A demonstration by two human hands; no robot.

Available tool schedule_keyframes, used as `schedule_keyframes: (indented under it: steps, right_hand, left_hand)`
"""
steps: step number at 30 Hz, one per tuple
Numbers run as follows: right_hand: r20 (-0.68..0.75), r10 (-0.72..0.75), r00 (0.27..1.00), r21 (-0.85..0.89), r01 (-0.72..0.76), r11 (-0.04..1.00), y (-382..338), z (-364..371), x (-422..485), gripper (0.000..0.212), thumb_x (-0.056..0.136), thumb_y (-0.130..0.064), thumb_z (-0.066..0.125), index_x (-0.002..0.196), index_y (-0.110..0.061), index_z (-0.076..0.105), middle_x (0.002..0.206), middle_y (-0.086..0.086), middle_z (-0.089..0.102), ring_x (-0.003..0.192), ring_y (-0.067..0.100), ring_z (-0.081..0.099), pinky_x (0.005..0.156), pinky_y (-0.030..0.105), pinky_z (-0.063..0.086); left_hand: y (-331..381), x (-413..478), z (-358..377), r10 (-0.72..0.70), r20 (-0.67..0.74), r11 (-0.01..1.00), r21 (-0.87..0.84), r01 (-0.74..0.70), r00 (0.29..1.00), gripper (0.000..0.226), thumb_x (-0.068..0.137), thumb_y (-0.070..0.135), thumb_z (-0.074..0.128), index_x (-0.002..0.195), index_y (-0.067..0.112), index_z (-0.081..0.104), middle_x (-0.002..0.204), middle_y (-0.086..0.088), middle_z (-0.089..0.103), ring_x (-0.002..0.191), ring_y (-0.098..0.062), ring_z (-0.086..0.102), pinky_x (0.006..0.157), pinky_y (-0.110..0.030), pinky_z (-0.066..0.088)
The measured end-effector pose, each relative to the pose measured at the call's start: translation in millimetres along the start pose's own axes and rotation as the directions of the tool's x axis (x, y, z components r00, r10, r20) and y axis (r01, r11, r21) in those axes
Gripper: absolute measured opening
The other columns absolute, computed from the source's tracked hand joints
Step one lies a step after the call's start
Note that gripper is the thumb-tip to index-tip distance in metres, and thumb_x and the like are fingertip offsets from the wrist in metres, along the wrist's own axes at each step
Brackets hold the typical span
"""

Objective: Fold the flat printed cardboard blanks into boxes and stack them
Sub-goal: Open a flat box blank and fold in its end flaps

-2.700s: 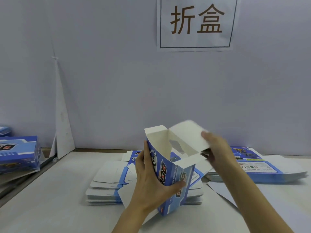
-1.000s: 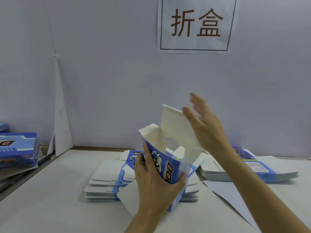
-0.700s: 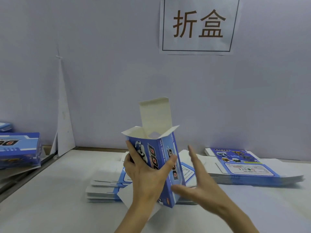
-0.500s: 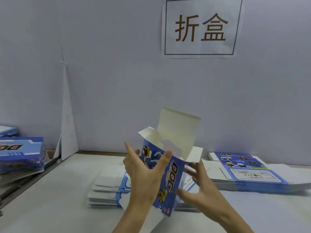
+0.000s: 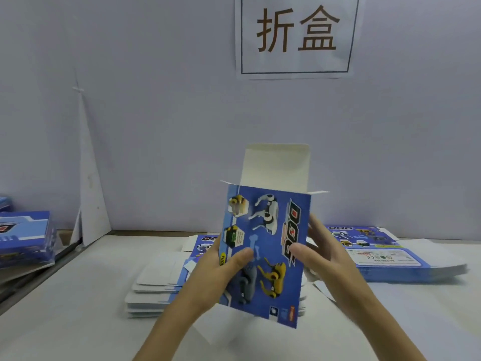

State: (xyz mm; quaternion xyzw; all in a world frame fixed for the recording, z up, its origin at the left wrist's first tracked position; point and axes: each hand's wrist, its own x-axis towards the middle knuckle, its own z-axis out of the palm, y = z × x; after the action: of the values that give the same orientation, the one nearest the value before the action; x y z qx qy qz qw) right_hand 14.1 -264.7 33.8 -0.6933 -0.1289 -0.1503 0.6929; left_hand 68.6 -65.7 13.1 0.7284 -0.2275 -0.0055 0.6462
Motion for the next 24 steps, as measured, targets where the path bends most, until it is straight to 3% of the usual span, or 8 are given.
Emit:
schedule_keyframes:
  steps: [2, 5, 9, 13, 15, 18, 21, 24]
  right_hand:
    - [-0.013, 0.011, 1.0, -0.008, -0.012, 1.0, -2.5, -3.9, 0.9, 0.058, 0.077, -0.038, 0.075, 0.122, -0.05, 0.041, 0.104, -0.027, 0.066, 0.097, 0.002, 0.067, 0.062, 0.019, 0.055]
    - [0.003, 0.075, 0.997, -0.011, -0.075, 0.997, -5.0, -4.9, -1.3, 0.069, 0.067, -0.042, 0.067, 0.125, -0.054, 0.032, 0.114, -0.027, 0.055, 0.096, 0.001, 0.066, 0.063, 0.022, 0.056]
    - [0.005, 0.039, 0.999, -0.092, -0.039, 0.995, -4.4, 3.0, -3.6, 0.094, 0.067, -0.055, 0.078, 0.138, -0.06, 0.017, 0.127, -0.026, 0.046, 0.107, 0.005, 0.062, 0.069, 0.025, 0.058]
    - [-0.025, 0.035, 0.999, -0.111, -0.037, 0.993, -4.9, 4.7, -2.6, 0.083, 0.063, -0.052, 0.073, 0.126, -0.065, 0.021, 0.114, -0.036, 0.046, 0.102, -0.004, 0.061, 0.063, 0.023, 0.058]
    - [-0.034, 0.042, 0.999, -0.103, -0.045, 0.994, -4.4, 2.9, -2.9, 0.086, 0.061, -0.048, 0.069, 0.131, -0.062, 0.02, 0.117, -0.034, 0.046, 0.104, 0.001, 0.061, 0.066, 0.028, 0.059]
    - [-0.021, 0.027, 0.999, -0.129, -0.03, 0.991, -3.8, 1.2, -3.5, 0.097, 0.062, -0.049, 0.071, 0.141, -0.058, 0.015, 0.13, -0.027, 0.044, 0.115, 0.01, 0.058, 0.081, 0.037, 0.059]
    - [-0.002, 0.032, 0.999, -0.152, -0.032, 0.988, -5.1, 3.7, -3.6, 0.091, 0.06, -0.051, 0.069, 0.132, -0.062, 0.015, 0.121, -0.033, 0.044, 0.106, -0.004, 0.059, 0.068, 0.021, 0.058]
    - [0.002, 0.057, 0.998, -0.171, -0.056, 0.984, -6.5, 6.8, -3.6, 0.089, 0.057, -0.053, 0.068, 0.127, -0.063, 0.014, 0.123, -0.033, 0.041, 0.104, -0.009, 0.057, 0.068, 0.02, 0.057]
  left_hand:
    - [2.2, -0.1, 4.0, 0.046, -0.126, 0.998, -0.043, -0.052, 0.991, 0.043, 0.073, 0.055, 0.064, 0.089, 0.016, 0.067, 0.078, -0.015, 0.071, 0.071, -0.028, 0.068, 0.078, -0.053, 0.055]
    - [7.6, -1.0, 7.6, 0.092, -0.152, 0.995, -0.024, -0.097, 0.984, 0.046, 0.078, 0.054, 0.058, 0.074, 0.009, 0.066, 0.065, -0.029, 0.062, 0.056, -0.042, 0.059, 0.064, -0.056, 0.053]
    - [8.5, -2.3, 12.0, 0.089, -0.161, 0.996, 0.022, -0.086, 0.983, 0.049, 0.064, 0.064, 0.06, 0.098, 0.028, 0.064, 0.089, 0.003, 0.073, 0.085, -0.02, 0.069, 0.08, -0.04, 0.057]
    - [7.4, -2.2, 15.9, 0.133, -0.232, 0.988, -0.044, -0.147, 0.964, 0.031, 0.076, 0.051, 0.057, 0.084, 0.024, 0.071, 0.076, -0.007, 0.072, 0.075, -0.031, 0.068, 0.072, -0.045, 0.058]
    - [9.4, -3.3, 18.3, 0.162, -0.241, 0.981, -0.065, -0.182, 0.957, 0.023, 0.076, 0.049, 0.057, 0.086, 0.034, 0.072, 0.079, 0.001, 0.074, 0.078, -0.022, 0.07, 0.069, -0.035, 0.059]
    - [10.9, -5.6, 19.4, 0.195, -0.229, 0.976, -0.05, -0.211, 0.954, 0.039, 0.071, 0.056, 0.059, 0.095, 0.026, 0.066, 0.085, 0.009, 0.074, 0.081, -0.008, 0.07, 0.066, -0.018, 0.054]
    - [7.0, -4.4, 18.9, 0.169, -0.272, 0.979, -0.066, -0.193, 0.947, 0.032, 0.076, 0.055, 0.054, 0.087, 0.03, 0.069, 0.081, -0.01, 0.071, 0.078, -0.028, 0.068, 0.071, -0.048, 0.057]
    - [7.7, -4.3, 21.3, 0.179, -0.329, 0.976, -0.058, -0.209, 0.927, 0.028, 0.076, 0.054, 0.053, 0.08, 0.032, 0.069, 0.077, -0.008, 0.07, 0.076, -0.033, 0.067, 0.068, -0.051, 0.057]
